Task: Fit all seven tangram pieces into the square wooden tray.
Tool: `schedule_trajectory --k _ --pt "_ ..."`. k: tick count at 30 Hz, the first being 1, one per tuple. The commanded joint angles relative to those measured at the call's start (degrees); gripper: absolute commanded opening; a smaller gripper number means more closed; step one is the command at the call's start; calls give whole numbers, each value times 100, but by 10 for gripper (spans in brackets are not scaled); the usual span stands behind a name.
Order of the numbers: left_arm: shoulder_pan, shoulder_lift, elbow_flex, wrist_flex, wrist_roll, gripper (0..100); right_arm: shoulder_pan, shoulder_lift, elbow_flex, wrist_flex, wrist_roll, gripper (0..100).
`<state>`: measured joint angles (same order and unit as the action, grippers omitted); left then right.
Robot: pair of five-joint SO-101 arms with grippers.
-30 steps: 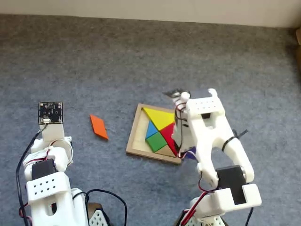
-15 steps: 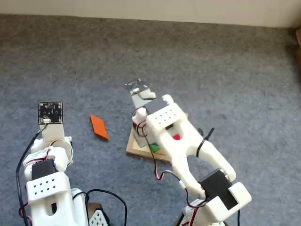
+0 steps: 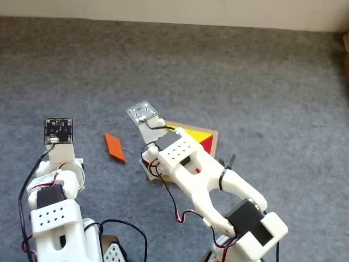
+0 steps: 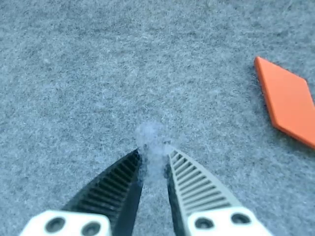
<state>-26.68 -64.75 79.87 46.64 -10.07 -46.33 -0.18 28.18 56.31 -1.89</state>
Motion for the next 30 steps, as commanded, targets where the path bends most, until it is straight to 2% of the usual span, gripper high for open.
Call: schedule_trajectory --k 1,5,15,22,30 --pt "40 -75 -22 -88 -62 67 -57 -110 -4 -92 -18 167" --pt "40 -75 -22 -88 -62 67 -57 -127 -48 163 -18 245" --pt "40 -75 -22 -88 -62 67 -66 -171 -48 426 0 241" --pt "40 -75 -22 -88 -62 67 -31 -171 -48 505 624 14" --pt "40 -75 -22 -88 -62 67 -22 -119 -4 110 668 6"
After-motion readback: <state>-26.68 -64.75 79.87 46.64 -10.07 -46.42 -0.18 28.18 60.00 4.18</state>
